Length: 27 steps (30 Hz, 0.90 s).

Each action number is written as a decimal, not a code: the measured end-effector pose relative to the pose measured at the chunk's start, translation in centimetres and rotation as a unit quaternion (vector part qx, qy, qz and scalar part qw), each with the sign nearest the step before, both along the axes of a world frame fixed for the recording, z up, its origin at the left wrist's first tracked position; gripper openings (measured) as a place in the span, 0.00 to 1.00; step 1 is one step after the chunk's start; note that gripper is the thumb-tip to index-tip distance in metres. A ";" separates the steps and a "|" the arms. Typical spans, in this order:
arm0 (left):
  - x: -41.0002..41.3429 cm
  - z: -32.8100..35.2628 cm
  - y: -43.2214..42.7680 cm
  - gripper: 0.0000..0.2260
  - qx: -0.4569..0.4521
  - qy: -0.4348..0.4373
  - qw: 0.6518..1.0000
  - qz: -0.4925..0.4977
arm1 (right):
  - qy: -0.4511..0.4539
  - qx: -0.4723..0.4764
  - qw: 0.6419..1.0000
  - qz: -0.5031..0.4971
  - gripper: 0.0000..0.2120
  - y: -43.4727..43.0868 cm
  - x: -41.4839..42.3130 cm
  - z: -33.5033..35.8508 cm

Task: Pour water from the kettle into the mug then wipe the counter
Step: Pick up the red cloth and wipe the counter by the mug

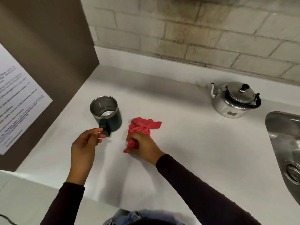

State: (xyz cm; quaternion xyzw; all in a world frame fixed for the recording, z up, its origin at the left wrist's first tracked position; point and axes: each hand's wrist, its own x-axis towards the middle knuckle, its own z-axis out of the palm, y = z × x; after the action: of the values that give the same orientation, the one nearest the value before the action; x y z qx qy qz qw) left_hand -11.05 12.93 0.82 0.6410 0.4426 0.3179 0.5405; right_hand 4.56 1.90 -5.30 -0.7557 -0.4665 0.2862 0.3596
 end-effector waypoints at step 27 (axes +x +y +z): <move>1.6 0.6 8.3 0.23 -0.191 -0.043 0.975 -0.104 | -0.003 0.075 0.977 -0.201 0.18 9.5 4.1 -1.9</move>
State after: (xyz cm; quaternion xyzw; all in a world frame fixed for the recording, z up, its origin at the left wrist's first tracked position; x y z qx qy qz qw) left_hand -9.43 21.18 1.38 0.5544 0.4020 0.1968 0.7016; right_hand 8.62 11.45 -7.18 -0.8058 -0.3261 0.1702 0.4641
